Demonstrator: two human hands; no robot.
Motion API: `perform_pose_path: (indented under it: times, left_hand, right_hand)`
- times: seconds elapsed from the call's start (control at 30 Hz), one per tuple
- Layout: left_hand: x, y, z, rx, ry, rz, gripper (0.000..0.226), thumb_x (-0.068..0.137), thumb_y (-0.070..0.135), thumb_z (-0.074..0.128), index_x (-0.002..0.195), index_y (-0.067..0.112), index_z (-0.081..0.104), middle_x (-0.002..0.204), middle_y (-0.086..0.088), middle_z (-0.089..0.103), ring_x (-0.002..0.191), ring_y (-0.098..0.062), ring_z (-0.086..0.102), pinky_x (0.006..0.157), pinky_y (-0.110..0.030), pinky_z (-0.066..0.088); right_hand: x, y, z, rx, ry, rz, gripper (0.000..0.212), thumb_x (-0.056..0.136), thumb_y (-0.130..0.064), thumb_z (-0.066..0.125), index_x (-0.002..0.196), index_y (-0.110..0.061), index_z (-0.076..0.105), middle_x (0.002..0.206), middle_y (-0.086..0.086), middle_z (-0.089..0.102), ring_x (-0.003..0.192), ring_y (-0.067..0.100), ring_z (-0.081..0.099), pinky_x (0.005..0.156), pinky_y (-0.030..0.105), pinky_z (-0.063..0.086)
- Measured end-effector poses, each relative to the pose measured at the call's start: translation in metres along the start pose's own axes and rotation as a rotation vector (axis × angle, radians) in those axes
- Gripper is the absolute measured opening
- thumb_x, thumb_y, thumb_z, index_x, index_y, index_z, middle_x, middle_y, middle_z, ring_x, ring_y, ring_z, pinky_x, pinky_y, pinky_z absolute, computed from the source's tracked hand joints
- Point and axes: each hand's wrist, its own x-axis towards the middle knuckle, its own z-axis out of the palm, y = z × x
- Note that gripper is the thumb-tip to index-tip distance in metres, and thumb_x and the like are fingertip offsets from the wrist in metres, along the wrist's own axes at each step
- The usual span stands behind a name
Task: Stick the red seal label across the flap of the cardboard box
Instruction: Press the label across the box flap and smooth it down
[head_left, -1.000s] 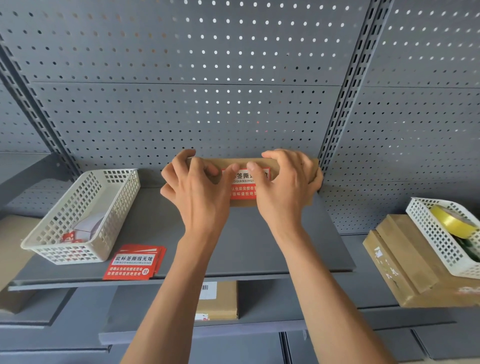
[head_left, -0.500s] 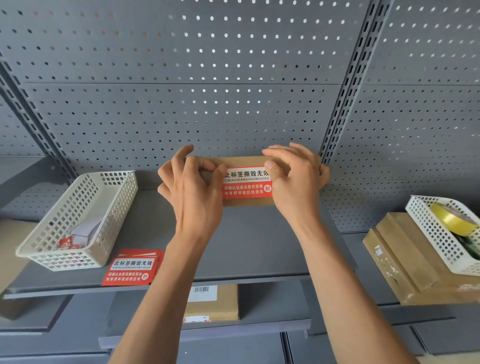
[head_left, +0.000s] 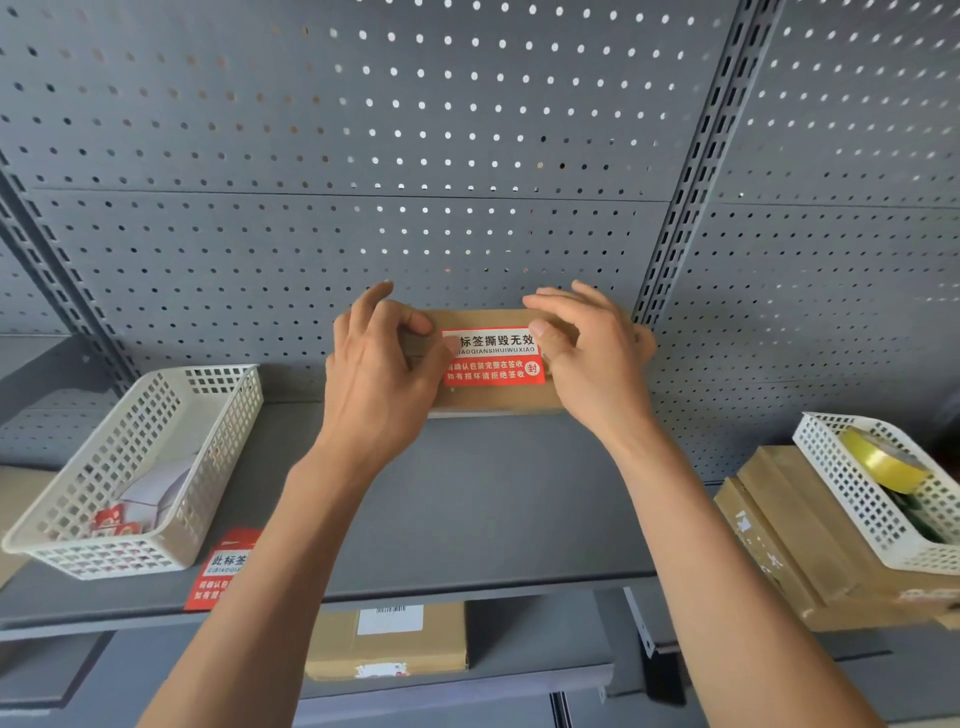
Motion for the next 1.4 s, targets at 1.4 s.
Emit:
perform_pose_path:
  times: [1.4]
  left_hand:
    - [0.017,-0.01,-0.002,0.059,-0.076,0.083,0.05,0.069,0.062,0.076,0.093,0.028,0.049,0.13,0.012,0.053,0.121,-0.017,0.043,0.095,-0.042,0.037]
  right_hand:
    - [0.006,-0.006,0.0,-0.184,-0.092,-0.096,0.044,0.083,-0.065,0.062,0.114,-0.033,0.058,0.109,-0.018,0.06,0.116,0.013,0.036,0.071,0.024,0.016]
